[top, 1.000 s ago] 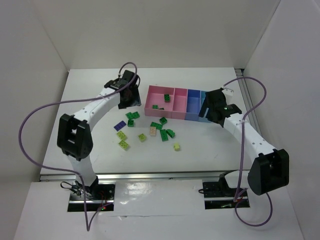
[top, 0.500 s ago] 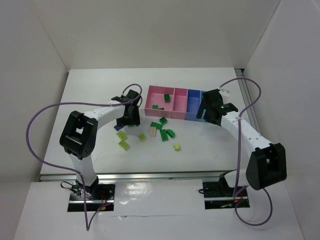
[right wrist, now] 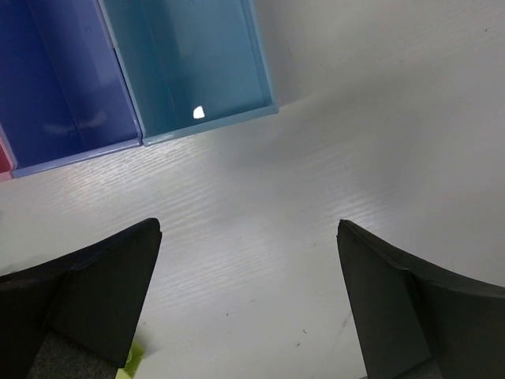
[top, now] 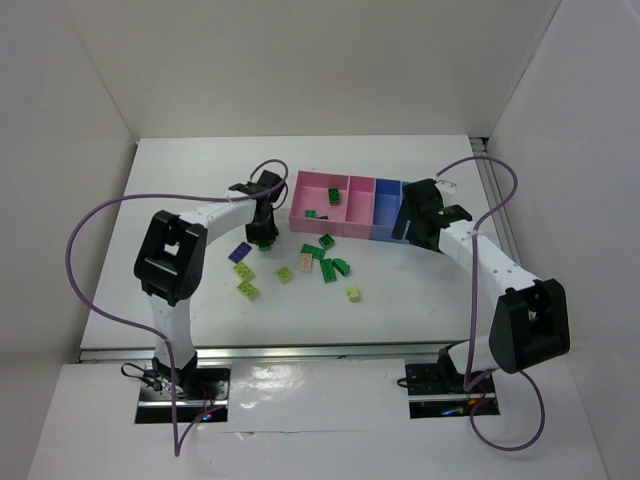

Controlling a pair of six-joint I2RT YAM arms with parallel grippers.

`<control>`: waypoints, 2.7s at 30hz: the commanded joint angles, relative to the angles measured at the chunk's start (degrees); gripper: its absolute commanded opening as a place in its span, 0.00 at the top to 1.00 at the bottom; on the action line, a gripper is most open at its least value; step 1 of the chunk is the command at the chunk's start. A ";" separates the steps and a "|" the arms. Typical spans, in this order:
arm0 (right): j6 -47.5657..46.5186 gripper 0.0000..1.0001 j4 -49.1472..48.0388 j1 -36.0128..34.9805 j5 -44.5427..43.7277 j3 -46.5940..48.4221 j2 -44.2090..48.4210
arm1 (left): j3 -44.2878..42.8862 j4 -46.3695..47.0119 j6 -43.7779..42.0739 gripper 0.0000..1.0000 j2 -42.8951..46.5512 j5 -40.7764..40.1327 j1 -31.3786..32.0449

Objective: Sort the legos into containers by color

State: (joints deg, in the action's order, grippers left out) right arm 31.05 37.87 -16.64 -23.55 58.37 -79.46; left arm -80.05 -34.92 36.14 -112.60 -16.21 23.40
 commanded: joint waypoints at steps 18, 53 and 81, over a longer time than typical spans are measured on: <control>0.77 0.00 -1.92 -0.49 -0.09 0.43 1.06 | -28.65 -5.95 0.06 0.60 -4.90 8.30 3.50; 0.77 0.00 -2.62 -2.08 0.52 0.52 -1.40 | -10.12 -9.46 7.19 0.14 -4.63 -1.63 -3.97; 0.77 0.00 -2.10 -2.60 0.52 1.04 -2.45 | -19.17 -13.34 4.73 0.75 -2.64 -1.03 -5.03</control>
State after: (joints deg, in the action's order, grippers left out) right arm 31.66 36.91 -18.37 -22.44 57.87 -81.95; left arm -96.53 -47.20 42.50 -121.19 -18.02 18.57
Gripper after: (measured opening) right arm 0.999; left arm 0.338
